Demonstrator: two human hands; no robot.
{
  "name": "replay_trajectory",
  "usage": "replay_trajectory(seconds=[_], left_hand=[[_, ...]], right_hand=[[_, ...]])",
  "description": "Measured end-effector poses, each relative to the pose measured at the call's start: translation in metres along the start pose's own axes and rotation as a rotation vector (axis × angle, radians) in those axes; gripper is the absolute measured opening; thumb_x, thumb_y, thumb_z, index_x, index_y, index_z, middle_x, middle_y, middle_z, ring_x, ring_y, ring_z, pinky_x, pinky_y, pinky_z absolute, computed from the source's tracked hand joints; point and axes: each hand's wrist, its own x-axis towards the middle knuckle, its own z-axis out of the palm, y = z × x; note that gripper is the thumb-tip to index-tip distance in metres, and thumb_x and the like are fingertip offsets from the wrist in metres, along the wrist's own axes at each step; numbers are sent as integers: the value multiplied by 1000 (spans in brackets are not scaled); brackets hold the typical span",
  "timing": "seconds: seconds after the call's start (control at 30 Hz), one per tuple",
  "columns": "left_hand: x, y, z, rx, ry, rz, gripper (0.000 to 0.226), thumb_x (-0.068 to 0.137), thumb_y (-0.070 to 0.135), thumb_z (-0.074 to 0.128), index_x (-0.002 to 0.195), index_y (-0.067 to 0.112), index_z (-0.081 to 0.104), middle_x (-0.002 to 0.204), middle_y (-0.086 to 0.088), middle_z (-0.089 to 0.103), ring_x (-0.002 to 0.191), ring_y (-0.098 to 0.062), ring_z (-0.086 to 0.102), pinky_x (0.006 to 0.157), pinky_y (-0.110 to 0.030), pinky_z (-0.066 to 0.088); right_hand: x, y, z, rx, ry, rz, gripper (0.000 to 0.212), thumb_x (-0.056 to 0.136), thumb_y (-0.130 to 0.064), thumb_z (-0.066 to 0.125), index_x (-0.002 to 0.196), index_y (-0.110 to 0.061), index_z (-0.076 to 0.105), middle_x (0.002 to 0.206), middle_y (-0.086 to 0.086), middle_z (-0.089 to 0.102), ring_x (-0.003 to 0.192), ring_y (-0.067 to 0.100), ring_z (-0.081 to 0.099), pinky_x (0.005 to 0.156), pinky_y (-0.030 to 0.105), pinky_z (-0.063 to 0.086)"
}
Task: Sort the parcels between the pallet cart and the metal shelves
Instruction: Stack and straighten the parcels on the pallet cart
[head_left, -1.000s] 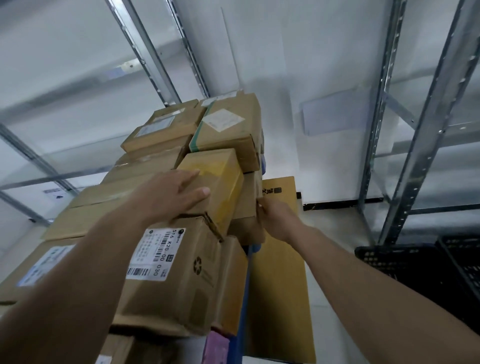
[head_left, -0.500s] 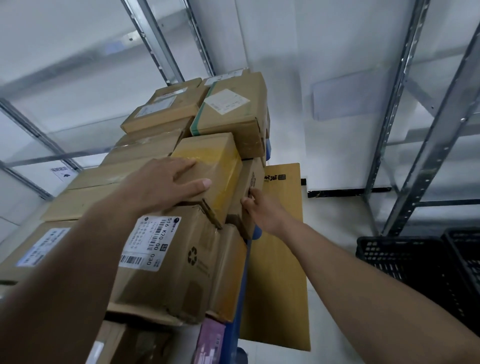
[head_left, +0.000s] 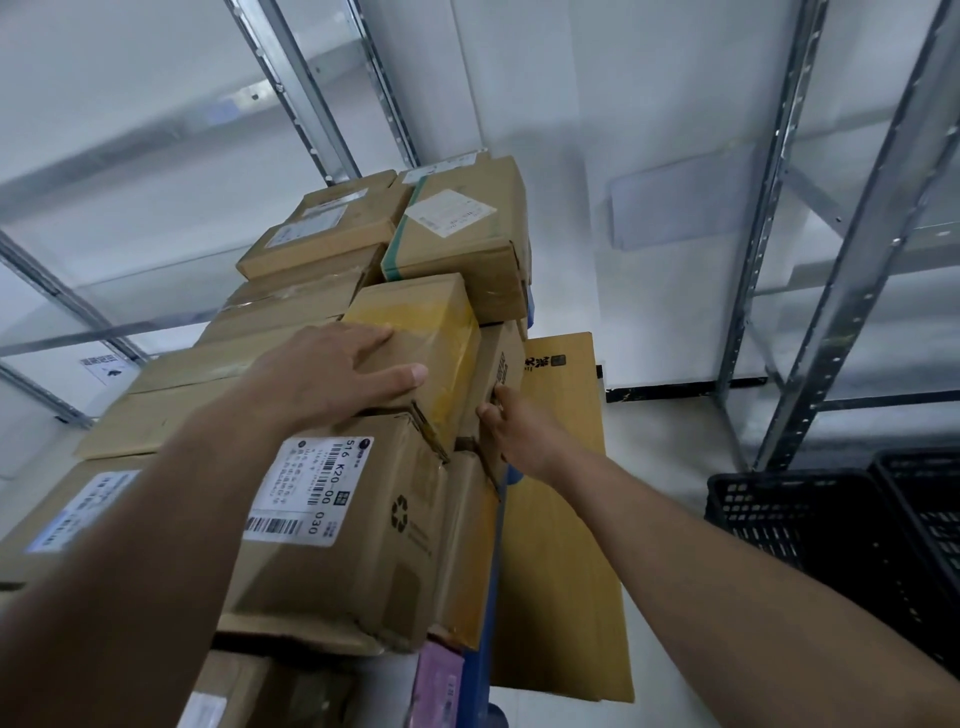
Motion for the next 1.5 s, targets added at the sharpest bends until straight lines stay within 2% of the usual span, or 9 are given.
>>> replay_trajectory(seconds=[0.2, 0.37, 0.47, 0.67, 0.8, 1.07, 1.17, 1.27, 1.5], left_hand=[[-3, -1, 1, 31, 8, 10, 104, 57, 88, 24, 144, 33, 32, 147, -1, 39, 128, -24, 39, 103, -48, 36], [-3, -2, 1, 53, 5, 23, 107, 54, 90, 21, 144, 33, 30, 148, -1, 37, 130, -23, 37, 103, -47, 35], [-2, -3, -1, 30, -5, 34, 110, 51, 91, 20, 144, 33, 31, 146, -3, 40, 129, -24, 39, 103, -46, 36], [12, 1, -9, -70, 139, -12, 76, 79, 72, 40, 143, 32, 33, 147, -4, 38, 133, -25, 35, 102, -40, 30], [33, 8, -17, -108, 161, 21, 67, 88, 59, 43, 146, 29, 30, 150, -4, 33, 136, -24, 30, 106, -39, 27], [89, 25, -21, -137, 138, -30, 67, 89, 60, 42, 146, 31, 25, 153, -2, 28, 138, -24, 29, 108, -40, 27], [105, 28, -22, -101, 128, -44, 66, 89, 61, 39, 146, 31, 26, 153, -2, 29, 138, -24, 29, 108, -40, 27], [116, 27, -22, -73, 100, -63, 64, 90, 61, 37, 146, 30, 27, 152, -2, 31, 137, -24, 30, 108, -41, 28], [122, 19, -21, -60, 87, -86, 58, 92, 56, 39, 143, 29, 34, 145, -1, 39, 131, -22, 36, 102, -38, 32]], right_hand=[[-6, -9, 9, -66, 31, 17, 31, 103, -23, 33, 123, -2, 45, 118, 21, 55, 96, 30, 54, 73, 31, 40], [-12, -4, 7, -58, 55, 27, 39, 102, -32, 38, 131, -7, 44, 127, 15, 54, 108, 28, 53, 82, 32, 42], [-9, 1, -1, -97, 85, 12, 36, 100, -39, 41, 122, -12, 48, 125, 13, 56, 96, 20, 53, 67, 26, 38], [9, -6, -41, -271, 196, -25, 48, 101, -39, 39, 135, -6, 44, 132, 16, 54, 117, 30, 51, 83, 32, 39], [26, -20, -73, -251, 298, -126, 43, 101, -33, 38, 123, 1, 51, 122, 20, 58, 109, 33, 53, 79, 33, 38], [74, -39, -118, -155, 332, -190, 28, 101, -31, 29, 92, -12, 47, 79, 0, 48, 83, 24, 48, 62, 29, 35], [89, -41, -123, -122, 271, -197, 38, 101, -35, 27, 114, -9, 52, 107, 10, 59, 100, 27, 53, 81, 36, 42], [100, -45, -123, -85, 196, -173, 50, 101, -39, 26, 142, -13, 36, 143, 13, 43, 126, 31, 43, 103, 43, 37], [114, -48, -110, -28, 109, -209, 32, 101, -39, 26, 115, -17, 44, 112, 9, 54, 99, 29, 52, 82, 38, 42]])
